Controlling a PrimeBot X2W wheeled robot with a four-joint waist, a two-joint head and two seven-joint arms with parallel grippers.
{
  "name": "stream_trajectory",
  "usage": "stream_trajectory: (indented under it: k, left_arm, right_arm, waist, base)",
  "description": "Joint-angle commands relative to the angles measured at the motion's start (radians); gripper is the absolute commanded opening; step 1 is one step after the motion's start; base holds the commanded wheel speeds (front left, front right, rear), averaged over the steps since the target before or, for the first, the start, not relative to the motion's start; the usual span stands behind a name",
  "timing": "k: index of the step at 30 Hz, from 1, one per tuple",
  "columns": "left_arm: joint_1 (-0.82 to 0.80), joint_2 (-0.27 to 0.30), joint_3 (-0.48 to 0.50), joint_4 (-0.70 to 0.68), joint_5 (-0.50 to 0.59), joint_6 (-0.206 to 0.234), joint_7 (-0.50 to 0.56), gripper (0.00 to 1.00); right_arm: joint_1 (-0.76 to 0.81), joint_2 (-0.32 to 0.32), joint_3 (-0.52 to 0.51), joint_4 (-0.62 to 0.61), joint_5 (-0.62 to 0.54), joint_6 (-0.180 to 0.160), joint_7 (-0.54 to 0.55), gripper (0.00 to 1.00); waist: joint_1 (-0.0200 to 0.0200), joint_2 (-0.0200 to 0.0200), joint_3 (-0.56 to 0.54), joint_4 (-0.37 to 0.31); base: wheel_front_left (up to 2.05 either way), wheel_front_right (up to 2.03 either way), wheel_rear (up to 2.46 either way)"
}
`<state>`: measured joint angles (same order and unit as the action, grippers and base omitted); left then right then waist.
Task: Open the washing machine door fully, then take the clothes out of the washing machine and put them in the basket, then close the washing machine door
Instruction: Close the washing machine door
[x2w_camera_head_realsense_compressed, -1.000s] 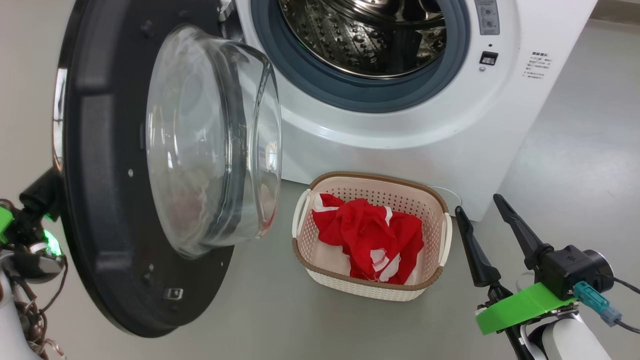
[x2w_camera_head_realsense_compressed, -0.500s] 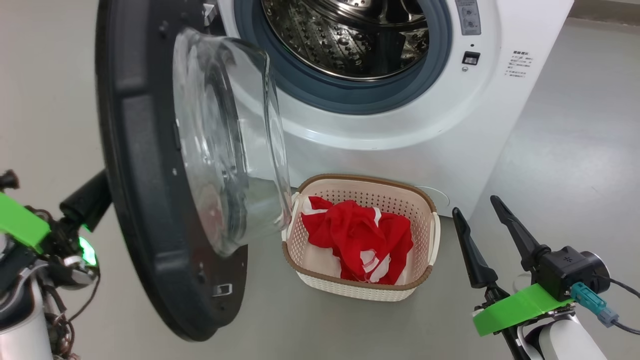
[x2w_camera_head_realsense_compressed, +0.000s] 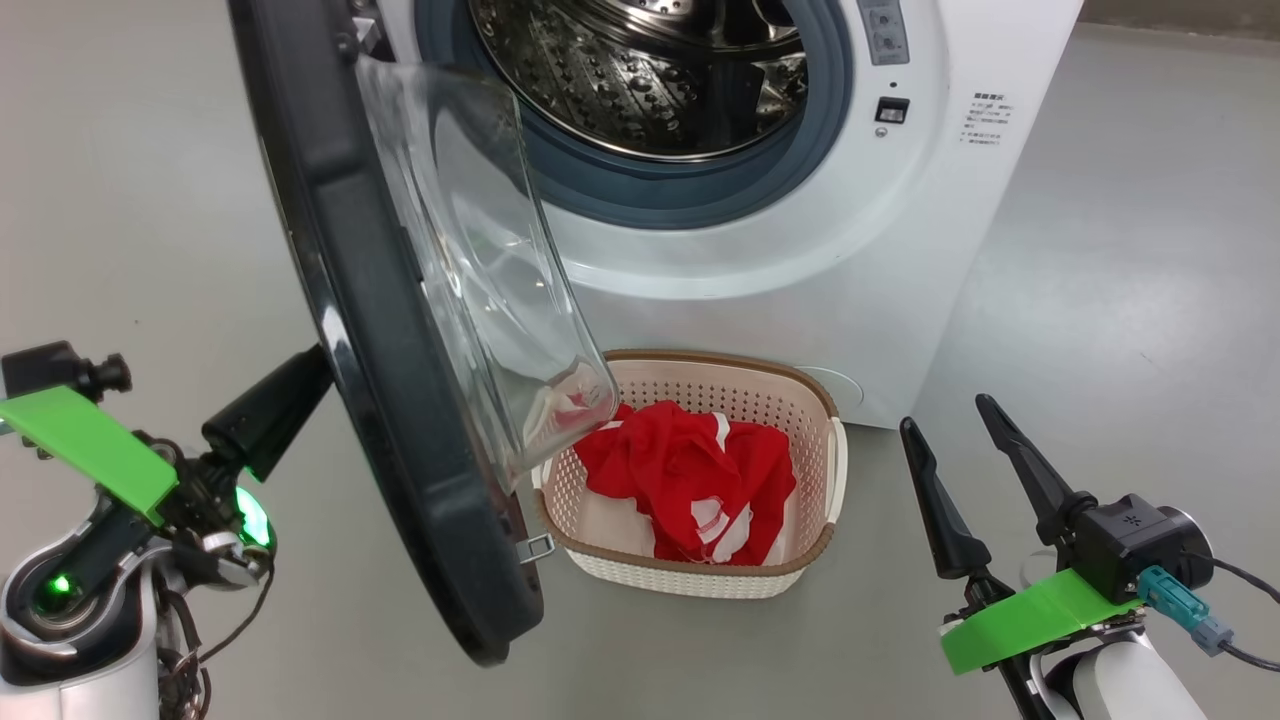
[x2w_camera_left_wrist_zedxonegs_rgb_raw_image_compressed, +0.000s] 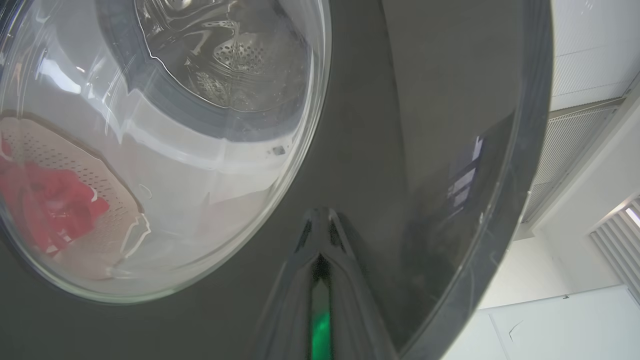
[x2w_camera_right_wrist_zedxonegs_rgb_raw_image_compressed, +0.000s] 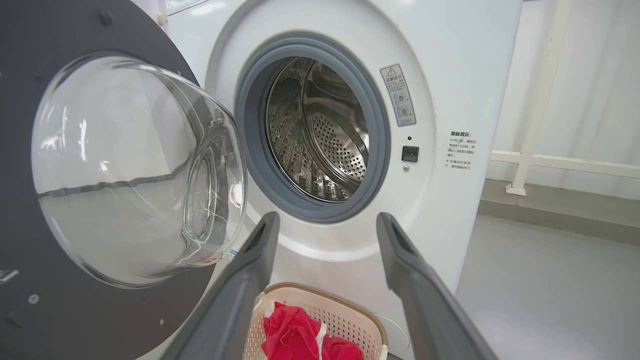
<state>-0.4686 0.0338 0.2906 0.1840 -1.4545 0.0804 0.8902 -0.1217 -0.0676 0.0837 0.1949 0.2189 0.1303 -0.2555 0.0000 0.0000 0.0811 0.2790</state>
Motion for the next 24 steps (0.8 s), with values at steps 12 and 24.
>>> stream_trajectory:
  k: [12,24]
  left_arm:
    - [0.017,0.017,-0.002,-0.060,-0.029,-0.009,-0.038,0.00]
    - [0.042,0.046,0.035,-0.138,0.139,-0.128,-0.240,1.00]
  right_arm:
    - [-0.008,0.001,0.020,-0.027,0.004,0.000,-0.006,1.00]
    - [-0.007,0.001,0.013,-0.024,-0.010,0.000,-0.006,1.00]
  waist:
    - [0.0000,0.0000,0.016,-0.022]
    - [0.0000,0.0000,0.030,-0.011]
  base:
    - [0.00,0.00,0.00]
    - [0.00,0.00,0.00]
